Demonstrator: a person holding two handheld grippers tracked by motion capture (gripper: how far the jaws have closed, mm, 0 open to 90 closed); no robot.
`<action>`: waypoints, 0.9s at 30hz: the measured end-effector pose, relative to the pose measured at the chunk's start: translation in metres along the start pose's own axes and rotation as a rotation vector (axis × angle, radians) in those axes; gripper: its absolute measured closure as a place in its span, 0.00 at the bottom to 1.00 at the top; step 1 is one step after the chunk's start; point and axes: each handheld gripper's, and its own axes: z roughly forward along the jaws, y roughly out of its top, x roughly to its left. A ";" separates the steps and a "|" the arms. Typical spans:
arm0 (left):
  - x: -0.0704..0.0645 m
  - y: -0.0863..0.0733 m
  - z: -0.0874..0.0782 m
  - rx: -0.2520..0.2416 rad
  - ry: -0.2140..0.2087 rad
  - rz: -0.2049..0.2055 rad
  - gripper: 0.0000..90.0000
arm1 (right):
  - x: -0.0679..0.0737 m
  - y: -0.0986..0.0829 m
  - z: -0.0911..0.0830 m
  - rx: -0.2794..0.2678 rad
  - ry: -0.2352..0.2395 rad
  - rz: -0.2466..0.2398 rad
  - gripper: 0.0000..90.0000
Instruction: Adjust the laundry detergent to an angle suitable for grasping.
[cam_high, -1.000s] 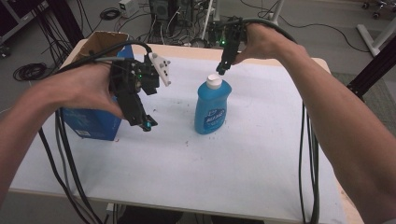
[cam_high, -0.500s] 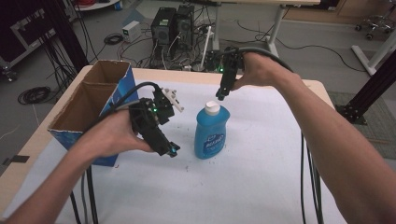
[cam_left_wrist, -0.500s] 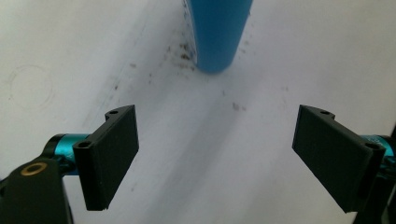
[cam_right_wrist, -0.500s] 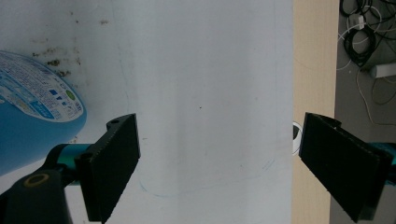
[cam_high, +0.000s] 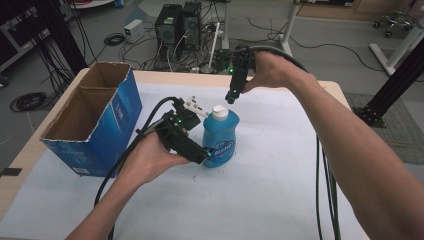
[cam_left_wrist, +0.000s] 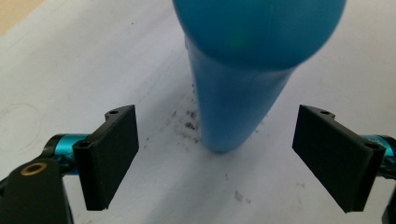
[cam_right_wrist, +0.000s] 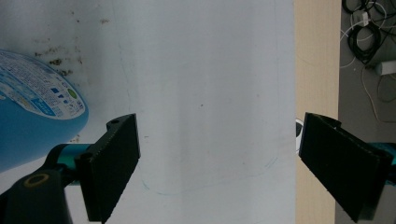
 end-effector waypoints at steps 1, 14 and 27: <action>-0.002 0.000 0.004 -0.016 -0.001 -0.014 0.16 | 0.000 0.000 0.000 0.001 0.001 0.001 0.13; -0.007 0.002 0.021 -0.085 0.011 -0.062 0.16 | 0.001 -0.004 -0.002 0.006 0.000 0.010 0.13; -0.005 0.004 0.032 -0.106 0.017 -0.073 0.16 | 0.002 -0.004 0.001 0.006 0.001 0.010 0.13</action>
